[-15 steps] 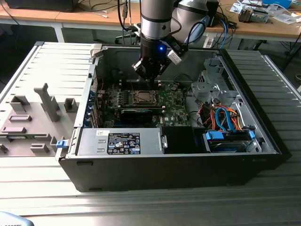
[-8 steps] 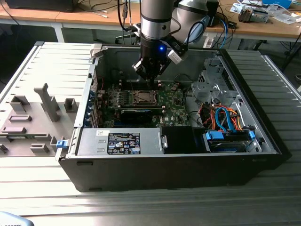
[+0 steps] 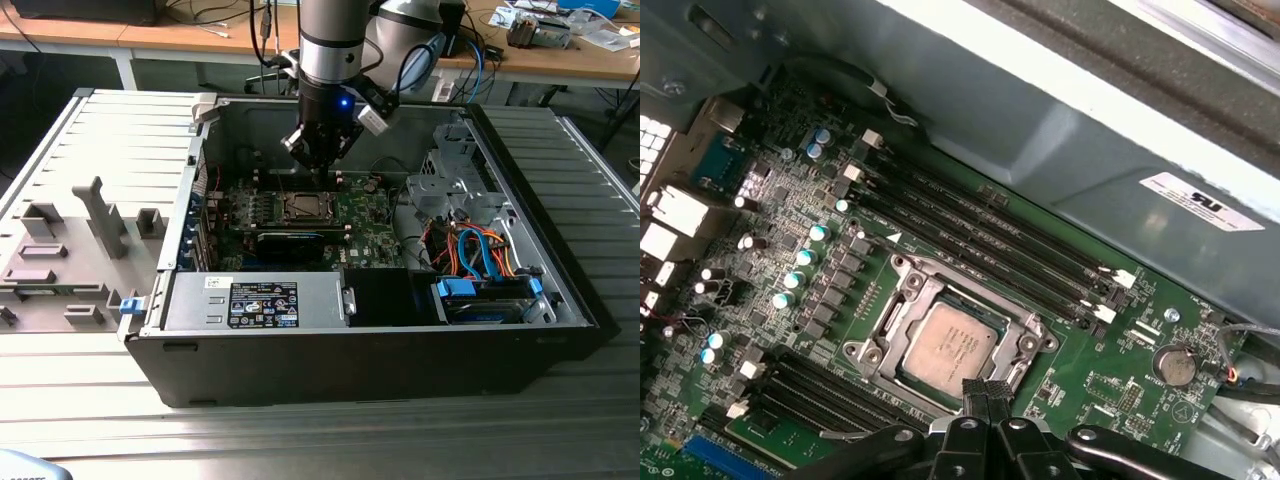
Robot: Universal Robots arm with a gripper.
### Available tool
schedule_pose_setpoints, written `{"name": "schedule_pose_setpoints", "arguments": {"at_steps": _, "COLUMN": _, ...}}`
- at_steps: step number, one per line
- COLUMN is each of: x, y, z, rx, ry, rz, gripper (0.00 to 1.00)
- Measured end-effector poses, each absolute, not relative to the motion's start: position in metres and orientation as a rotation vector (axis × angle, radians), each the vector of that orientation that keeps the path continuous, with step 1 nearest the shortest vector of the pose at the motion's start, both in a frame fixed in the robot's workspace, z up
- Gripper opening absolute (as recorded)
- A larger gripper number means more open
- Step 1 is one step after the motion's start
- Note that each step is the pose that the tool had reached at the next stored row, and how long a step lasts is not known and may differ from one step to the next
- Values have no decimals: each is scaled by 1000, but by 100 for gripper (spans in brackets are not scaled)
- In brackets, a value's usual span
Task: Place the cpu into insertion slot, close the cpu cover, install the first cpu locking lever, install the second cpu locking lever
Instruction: 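Install the first cpu locking lever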
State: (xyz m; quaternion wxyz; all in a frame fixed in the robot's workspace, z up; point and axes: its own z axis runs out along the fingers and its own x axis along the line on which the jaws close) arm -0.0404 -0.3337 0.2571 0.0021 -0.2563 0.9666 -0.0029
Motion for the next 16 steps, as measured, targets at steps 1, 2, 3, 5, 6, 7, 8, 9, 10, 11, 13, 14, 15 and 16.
{"name": "schedule_pose_setpoints", "arguments": {"at_steps": 1, "x": -40, "y": -334, "z": 257, "rx": -811, "ry": 3031, "rz": -9, "gripper": 11}}
{"name": "schedule_pose_setpoints", "arguments": {"at_steps": 2, "x": -40, "y": -334, "z": 257, "rx": -818, "ry": 3029, "rz": -9, "gripper": 11}}
{"name": "schedule_pose_setpoints", "arguments": {"at_steps": 3, "x": -40, "y": -334, "z": 257, "rx": -822, "ry": 3028, "rz": -9, "gripper": 11}}
{"name": "schedule_pose_setpoints", "arguments": {"at_steps": 5, "x": -40, "y": -334, "z": 257, "rx": -834, "ry": 3024, "rz": -9, "gripper": 11}}
{"name": "schedule_pose_setpoints", "arguments": {"at_steps": 6, "x": -40, "y": -334, "z": 257, "rx": -838, "ry": 3023, "rz": -9, "gripper": 11}}
{"name": "schedule_pose_setpoints", "arguments": {"at_steps": 7, "x": -40, "y": -334, "z": 257, "rx": -846, "ry": 3021, "rz": -9, "gripper": 11}}
{"name": "schedule_pose_setpoints", "arguments": {"at_steps": 8, "x": -40, "y": -334, "z": 257, "rx": -853, "ry": 3019, "rz": -9, "gripper": 11}}
{"name": "schedule_pose_setpoints", "arguments": {"at_steps": 9, "x": -40, "y": -334, "z": 257, "rx": -860, "ry": 3017, "rz": -9, "gripper": 11}}
{"name": "schedule_pose_setpoints", "arguments": {"at_steps": 10, "x": -40, "y": -334, "z": 257, "rx": -867, "ry": 3015, "rz": -9, "gripper": 11}}
{"name": "schedule_pose_setpoints", "arguments": {"at_steps": 11, "x": -40, "y": -334, "z": 257, "rx": -872, "ry": 3014, "rz": -9, "gripper": 11}}
{"name": "schedule_pose_setpoints", "arguments": {"at_steps": 13, "x": -40, "y": -334, "z": 257, "rx": -880, "ry": 3011, "rz": -9, "gripper": 11}}
{"name": "schedule_pose_setpoints", "arguments": {"at_steps": 14, "x": -40, "y": -334, "z": 257, "rx": -886, "ry": 3010, "rz": -9, "gripper": 11}}
{"name": "schedule_pose_setpoints", "arguments": {"at_steps": 15, "x": -40, "y": -334, "z": 257, "rx": -893, "ry": 3007, "rz": -9, "gripper": 11}}
{"name": "schedule_pose_setpoints", "arguments": {"at_steps": 16, "x": -40, "y": -334, "z": 257, "rx": -899, "ry": 3006, "rz": -9, "gripper": 11}}
